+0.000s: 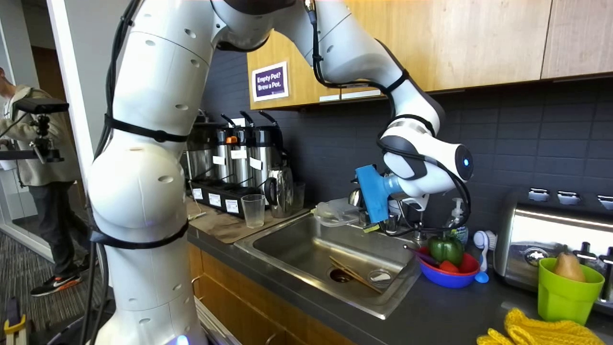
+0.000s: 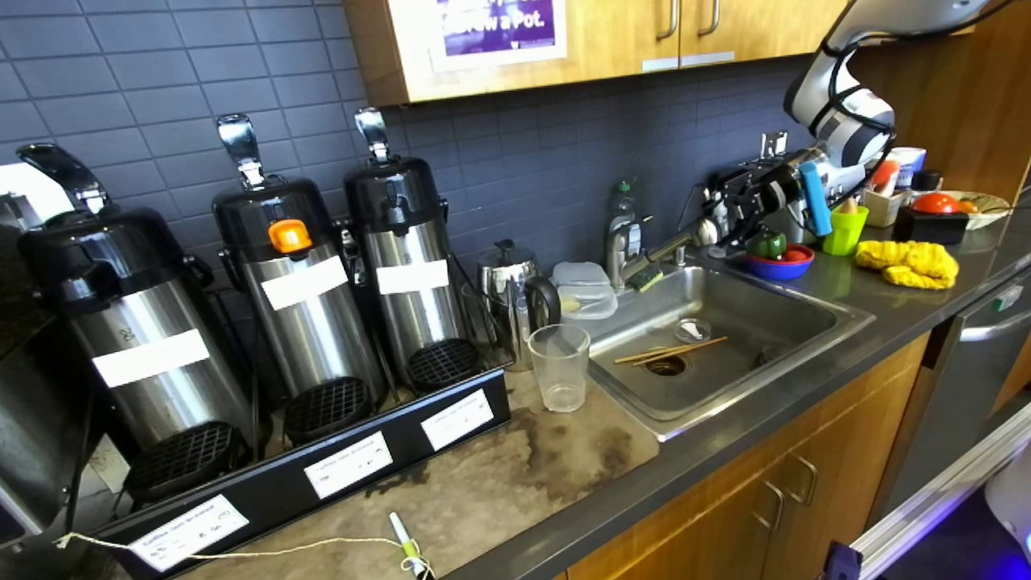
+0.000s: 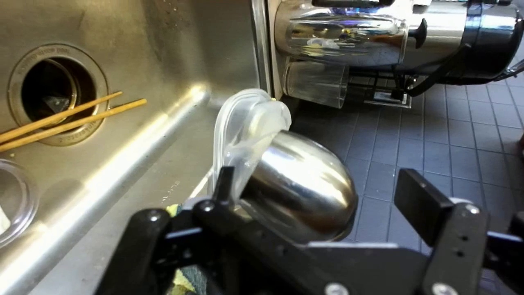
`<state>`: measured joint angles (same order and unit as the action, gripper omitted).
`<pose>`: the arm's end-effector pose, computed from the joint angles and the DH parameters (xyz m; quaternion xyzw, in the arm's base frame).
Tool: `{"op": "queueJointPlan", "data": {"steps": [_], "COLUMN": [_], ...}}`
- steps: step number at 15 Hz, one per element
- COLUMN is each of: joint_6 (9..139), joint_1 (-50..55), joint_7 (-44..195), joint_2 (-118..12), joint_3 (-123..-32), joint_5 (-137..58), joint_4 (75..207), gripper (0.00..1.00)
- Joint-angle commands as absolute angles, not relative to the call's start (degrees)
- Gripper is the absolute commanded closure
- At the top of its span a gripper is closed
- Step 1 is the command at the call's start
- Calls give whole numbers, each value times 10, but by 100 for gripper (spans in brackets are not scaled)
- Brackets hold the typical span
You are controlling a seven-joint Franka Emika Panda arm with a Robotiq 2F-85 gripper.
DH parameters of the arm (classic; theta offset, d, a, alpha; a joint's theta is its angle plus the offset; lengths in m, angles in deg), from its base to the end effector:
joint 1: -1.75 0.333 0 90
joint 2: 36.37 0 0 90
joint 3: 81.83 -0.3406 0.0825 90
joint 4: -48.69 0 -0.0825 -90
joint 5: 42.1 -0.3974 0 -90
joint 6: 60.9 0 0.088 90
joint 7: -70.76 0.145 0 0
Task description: Move the tap nozzle to the left
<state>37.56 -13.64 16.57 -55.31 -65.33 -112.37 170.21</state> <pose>0.5236 -0.1792 0.2586 -0.8305 0.1289 -0.1138 0.5299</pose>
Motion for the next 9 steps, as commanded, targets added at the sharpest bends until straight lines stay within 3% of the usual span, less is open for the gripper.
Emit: {"op": "queueJointPlan", "data": {"steps": [1,9], "joint_6": [366,364], "joint_1": [-146,-144], "joint_7": [160,169], "joint_2": [-565,-581], "joint_3": [-663,-676], "joint_5": [-1105,-1123], "joint_4": [1695,1670], "gripper": [0,0]}}
